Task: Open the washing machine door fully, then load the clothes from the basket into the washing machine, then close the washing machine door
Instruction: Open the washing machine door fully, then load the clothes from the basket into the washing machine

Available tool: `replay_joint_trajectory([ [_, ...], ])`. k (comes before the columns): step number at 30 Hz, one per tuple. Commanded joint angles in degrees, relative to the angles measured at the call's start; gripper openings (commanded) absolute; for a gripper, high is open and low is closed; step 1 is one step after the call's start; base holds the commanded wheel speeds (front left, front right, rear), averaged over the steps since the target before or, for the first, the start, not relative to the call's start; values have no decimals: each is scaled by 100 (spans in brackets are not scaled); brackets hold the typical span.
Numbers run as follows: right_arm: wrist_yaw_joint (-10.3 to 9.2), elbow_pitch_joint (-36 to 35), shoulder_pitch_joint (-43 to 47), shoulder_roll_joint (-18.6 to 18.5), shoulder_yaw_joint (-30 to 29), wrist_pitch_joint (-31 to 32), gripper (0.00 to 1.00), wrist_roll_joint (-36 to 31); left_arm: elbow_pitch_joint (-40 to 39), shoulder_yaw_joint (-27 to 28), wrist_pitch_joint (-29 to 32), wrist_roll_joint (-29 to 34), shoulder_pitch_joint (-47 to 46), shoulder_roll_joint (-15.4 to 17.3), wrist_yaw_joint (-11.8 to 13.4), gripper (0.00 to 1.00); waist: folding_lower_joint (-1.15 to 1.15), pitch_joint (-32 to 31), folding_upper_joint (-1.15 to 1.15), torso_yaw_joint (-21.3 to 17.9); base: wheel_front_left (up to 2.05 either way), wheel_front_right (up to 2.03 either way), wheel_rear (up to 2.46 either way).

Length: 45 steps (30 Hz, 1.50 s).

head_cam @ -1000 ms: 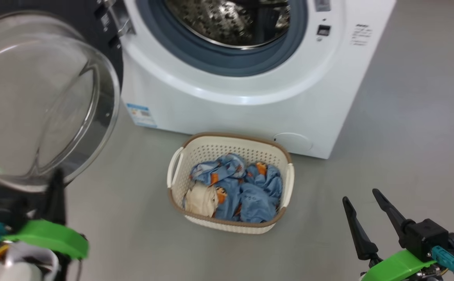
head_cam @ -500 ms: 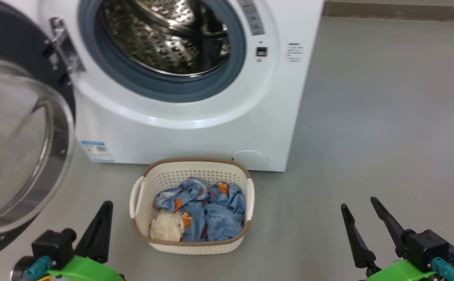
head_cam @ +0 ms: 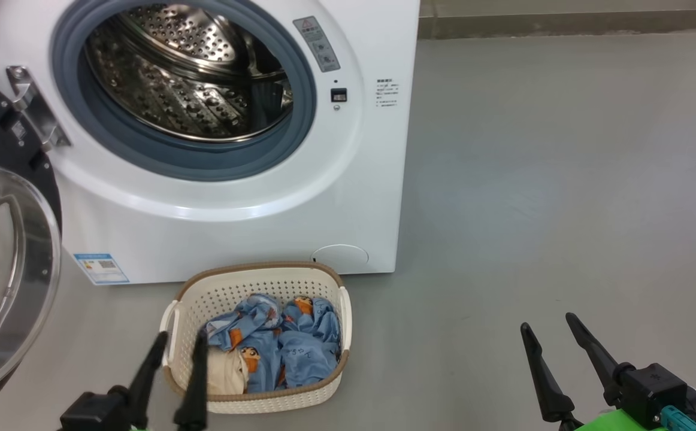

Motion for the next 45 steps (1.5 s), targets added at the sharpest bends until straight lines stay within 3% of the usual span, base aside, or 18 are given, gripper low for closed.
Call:
replay_joint_trajectory([
  [1,9,-160,-101,-12,137,-52,100,57,-171,189,-58,-45,-82,28,50,100,0,2,0,-27,0,0,0],
  [17,9,-105,-112,-1,59,-39,100,24,-68,287,-385,-39,-56,-53,158,100,0,-7,0,-37,0,0,0],
  [45,9,-29,-109,0,92,-40,100,27,145,89,-423,40,-86,-22,235,100,0,-23,0,-3,0,0,0],
])
